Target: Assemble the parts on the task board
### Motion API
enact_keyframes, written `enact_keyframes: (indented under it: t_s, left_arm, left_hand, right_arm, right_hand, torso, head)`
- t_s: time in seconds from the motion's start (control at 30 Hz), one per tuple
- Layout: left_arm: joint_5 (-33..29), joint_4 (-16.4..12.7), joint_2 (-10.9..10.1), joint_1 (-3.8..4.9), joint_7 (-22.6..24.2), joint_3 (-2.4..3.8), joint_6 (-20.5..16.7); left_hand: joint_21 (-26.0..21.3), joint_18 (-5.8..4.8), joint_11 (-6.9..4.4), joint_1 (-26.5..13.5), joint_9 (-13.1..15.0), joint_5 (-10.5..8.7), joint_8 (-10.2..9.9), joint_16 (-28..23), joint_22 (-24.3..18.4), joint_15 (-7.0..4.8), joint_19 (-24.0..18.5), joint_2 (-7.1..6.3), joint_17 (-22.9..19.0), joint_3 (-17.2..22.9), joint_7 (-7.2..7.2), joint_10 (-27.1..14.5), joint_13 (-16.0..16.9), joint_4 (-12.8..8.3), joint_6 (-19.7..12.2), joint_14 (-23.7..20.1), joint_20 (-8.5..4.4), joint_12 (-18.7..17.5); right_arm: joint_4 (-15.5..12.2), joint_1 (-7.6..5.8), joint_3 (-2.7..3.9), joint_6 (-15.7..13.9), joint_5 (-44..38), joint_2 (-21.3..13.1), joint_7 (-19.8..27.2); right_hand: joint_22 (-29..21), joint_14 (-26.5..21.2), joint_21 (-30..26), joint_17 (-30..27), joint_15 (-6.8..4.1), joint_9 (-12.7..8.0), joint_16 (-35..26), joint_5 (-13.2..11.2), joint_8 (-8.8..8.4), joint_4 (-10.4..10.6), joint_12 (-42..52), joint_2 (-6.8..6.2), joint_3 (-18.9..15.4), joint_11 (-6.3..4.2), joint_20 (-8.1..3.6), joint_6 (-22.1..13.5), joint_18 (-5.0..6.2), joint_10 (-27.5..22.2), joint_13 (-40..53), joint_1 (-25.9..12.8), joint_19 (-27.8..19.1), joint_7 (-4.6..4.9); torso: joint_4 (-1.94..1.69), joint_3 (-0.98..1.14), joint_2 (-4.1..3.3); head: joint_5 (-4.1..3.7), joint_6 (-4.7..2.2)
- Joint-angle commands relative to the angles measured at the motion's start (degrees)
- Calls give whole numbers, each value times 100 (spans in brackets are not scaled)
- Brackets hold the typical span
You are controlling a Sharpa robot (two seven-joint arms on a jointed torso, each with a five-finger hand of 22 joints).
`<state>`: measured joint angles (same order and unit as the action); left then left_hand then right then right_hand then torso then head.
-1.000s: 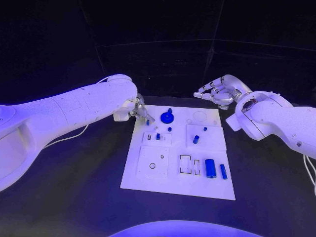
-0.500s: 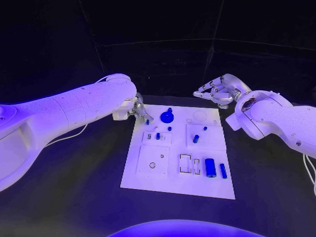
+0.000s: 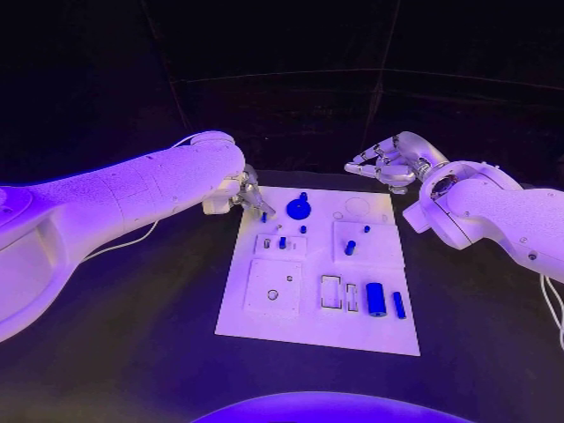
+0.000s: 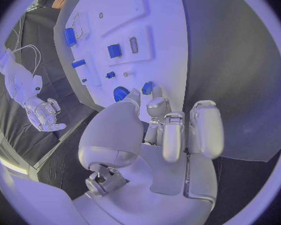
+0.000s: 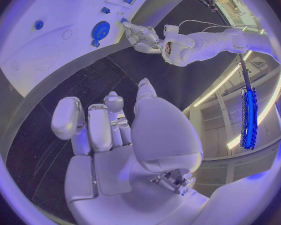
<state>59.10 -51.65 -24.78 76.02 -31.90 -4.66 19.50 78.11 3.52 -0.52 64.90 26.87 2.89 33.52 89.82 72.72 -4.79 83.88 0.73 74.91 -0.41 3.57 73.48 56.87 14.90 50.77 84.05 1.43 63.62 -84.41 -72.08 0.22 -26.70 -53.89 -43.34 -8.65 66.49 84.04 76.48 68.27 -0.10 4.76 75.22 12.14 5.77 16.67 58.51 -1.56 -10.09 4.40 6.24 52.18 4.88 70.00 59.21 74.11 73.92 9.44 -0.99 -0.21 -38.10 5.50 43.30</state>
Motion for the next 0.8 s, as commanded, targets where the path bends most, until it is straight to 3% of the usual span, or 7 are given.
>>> enact_keyframes:
  t_s: [0.03,0.13,0.23,0.33,0.8]
  left_arm:
    - [43,12,14,8,71,3,-10]
    - [43,25,28,8,63,3,-6]
    - [43,33,43,8,64,3,7]
    - [43,41,66,7,63,3,42]
    - [43,54,79,-2,-14,3,75]
  left_hand:
    - [40,3,-1,145,-14,-10,-42,18,13,52,74,81,1509,44,19,-28,-2,-84,46,595,37,18]
    - [43,3,-13,438,-34,-7,-54,18,23,44,75,255,1509,220,9,-31,-4,-254,49,595,34,21]
    - [48,2,-24,650,-52,-7,-69,18,33,35,77,321,1509,350,-2,-36,-6,-405,43,595,27,20]
    - [51,0,-26,756,-70,-8,-83,18,42,32,78,326,1509,423,-3,-39,-8,-501,47,595,22,19]
    - [79,-9,-30,796,-88,-9,-89,18,86,30,92,314,1509,464,-8,-23,10,-559,73,595,19,37]
  right_arm:
    - [-5,-12,5,29,6,8,45]
    - [-4,-12,5,29,5,11,40]
    - [-3,-12,5,28,5,14,33]
    - [-2,-12,5,30,5,17,26]
    - [-1,-12,5,34,5,23,24]
  right_hand:
    - [-7,145,-31,-7,3,9,-25,13,29,-10,-7,46,-28,-4,4,-32,47,-26,-6,-9,-30,-10]
    - [-8,146,-33,-7,2,9,-27,23,31,-12,1,55,-31,-4,4,-34,47,-22,-1,-5,-29,-10]
    - [-13,147,-38,-4,2,10,-28,36,35,-19,4,76,-29,-5,4,-36,48,-23,-4,13,-30,-10]
    - [-11,147,-37,-6,2,10,-30,41,36,-22,10,85,-27,-6,4,-37,48,-20,-1,21,-28,-11]
    - [-16,147,-41,-12,1,11,-35,46,37,-24,2,91,-27,-6,3,-38,49,-26,-11,28,-31,-11]
  torso:
    - [1,-2,-1]
    - [4,-5,-4]
    - [4,-4,-4]
    - [0,-2,-1]
    - [5,-1,-2]
  head:
    - [7,4]
    - [7,8]
    - [7,14]
    - [9,22]
    - [22,40]
